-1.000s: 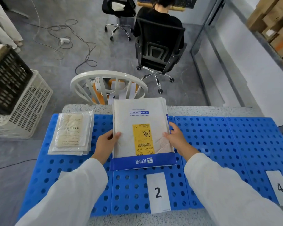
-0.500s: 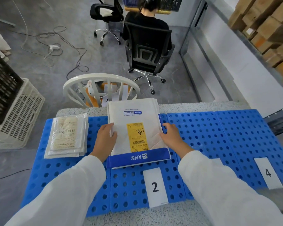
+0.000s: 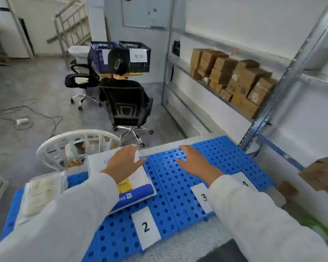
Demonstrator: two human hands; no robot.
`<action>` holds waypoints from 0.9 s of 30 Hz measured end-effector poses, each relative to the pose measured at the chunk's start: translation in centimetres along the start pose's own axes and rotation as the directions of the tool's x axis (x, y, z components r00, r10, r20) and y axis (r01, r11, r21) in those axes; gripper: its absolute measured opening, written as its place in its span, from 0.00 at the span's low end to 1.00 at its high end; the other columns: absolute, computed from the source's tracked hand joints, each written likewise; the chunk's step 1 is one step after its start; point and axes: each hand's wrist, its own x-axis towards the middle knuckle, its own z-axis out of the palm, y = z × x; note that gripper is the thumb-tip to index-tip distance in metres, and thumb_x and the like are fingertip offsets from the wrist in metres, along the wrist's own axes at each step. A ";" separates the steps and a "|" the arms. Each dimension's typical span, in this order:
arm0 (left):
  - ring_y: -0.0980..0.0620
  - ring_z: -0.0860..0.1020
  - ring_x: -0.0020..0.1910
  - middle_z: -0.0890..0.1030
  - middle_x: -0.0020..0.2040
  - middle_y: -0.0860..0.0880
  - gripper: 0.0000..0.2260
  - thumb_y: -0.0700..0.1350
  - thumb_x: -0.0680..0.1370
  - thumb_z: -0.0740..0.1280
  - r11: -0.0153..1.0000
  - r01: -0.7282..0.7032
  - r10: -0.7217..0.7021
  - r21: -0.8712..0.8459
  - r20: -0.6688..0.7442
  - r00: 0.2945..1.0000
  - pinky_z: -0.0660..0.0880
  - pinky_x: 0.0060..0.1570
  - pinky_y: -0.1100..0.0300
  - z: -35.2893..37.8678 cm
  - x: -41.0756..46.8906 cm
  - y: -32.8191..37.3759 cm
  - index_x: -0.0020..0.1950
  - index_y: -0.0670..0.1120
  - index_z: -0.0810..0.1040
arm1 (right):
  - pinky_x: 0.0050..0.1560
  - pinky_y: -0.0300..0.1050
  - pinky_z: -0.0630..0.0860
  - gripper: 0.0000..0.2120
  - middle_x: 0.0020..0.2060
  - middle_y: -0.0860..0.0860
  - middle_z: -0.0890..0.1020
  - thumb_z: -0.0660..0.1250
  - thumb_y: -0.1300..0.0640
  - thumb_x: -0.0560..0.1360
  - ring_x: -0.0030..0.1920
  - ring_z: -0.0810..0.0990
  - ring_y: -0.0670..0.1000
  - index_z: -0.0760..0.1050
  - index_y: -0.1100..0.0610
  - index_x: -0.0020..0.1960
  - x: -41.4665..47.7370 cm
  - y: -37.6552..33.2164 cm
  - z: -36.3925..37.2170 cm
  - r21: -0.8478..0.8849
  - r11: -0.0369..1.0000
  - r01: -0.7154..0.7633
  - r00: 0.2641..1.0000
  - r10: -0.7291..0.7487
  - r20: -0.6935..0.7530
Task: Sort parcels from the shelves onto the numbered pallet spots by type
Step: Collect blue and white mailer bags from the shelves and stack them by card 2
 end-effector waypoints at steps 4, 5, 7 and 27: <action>0.49 0.66 0.71 0.68 0.73 0.49 0.27 0.58 0.79 0.60 0.979 -0.197 0.198 0.050 -0.012 0.980 0.64 0.68 0.55 -1.3 -0.8 8.5 0.75 0.46 0.64 | 0.71 0.49 0.64 0.30 0.75 0.53 0.62 0.62 0.48 0.80 0.73 0.63 0.54 0.56 0.55 0.77 -6.9 4.1 -5.5 -0.060 0.995 -0.083 0.991 0.076 -0.107; 0.50 0.66 0.72 0.67 0.73 0.49 0.28 0.58 0.79 0.61 0.963 -0.261 0.262 0.069 -0.006 0.965 0.63 0.69 0.55 -1.3 -1.2 10.9 0.75 0.46 0.63 | 0.71 0.49 0.64 0.30 0.75 0.53 0.62 0.62 0.47 0.80 0.73 0.63 0.54 0.56 0.55 0.77 -8.9 5.2 -6.6 -0.070 0.992 -0.108 0.986 0.098 -0.134; 0.49 0.66 0.71 0.68 0.73 0.48 0.28 0.58 0.79 0.61 0.924 -0.377 0.377 0.067 0.010 0.926 0.64 0.69 0.55 -1.0 -2.4 15.8 0.75 0.45 0.64 | 0.71 0.49 0.64 0.31 0.75 0.53 0.63 0.62 0.47 0.79 0.73 0.63 0.54 0.56 0.56 0.77 -13.1 7.3 -8.5 -0.068 0.984 -0.166 0.971 0.152 -0.184; 0.47 0.69 0.68 0.71 0.70 0.46 0.27 0.57 0.78 0.64 0.527 -0.843 0.840 -0.105 0.211 0.499 0.66 0.67 0.54 11.2 -20.6 46.7 0.73 0.45 0.67 | 0.65 0.49 0.67 0.28 0.69 0.55 0.69 0.63 0.47 0.78 0.67 0.69 0.56 0.61 0.56 0.74 -50.7 23.6 -8.6 0.190 0.712 -0.676 0.611 0.686 -0.396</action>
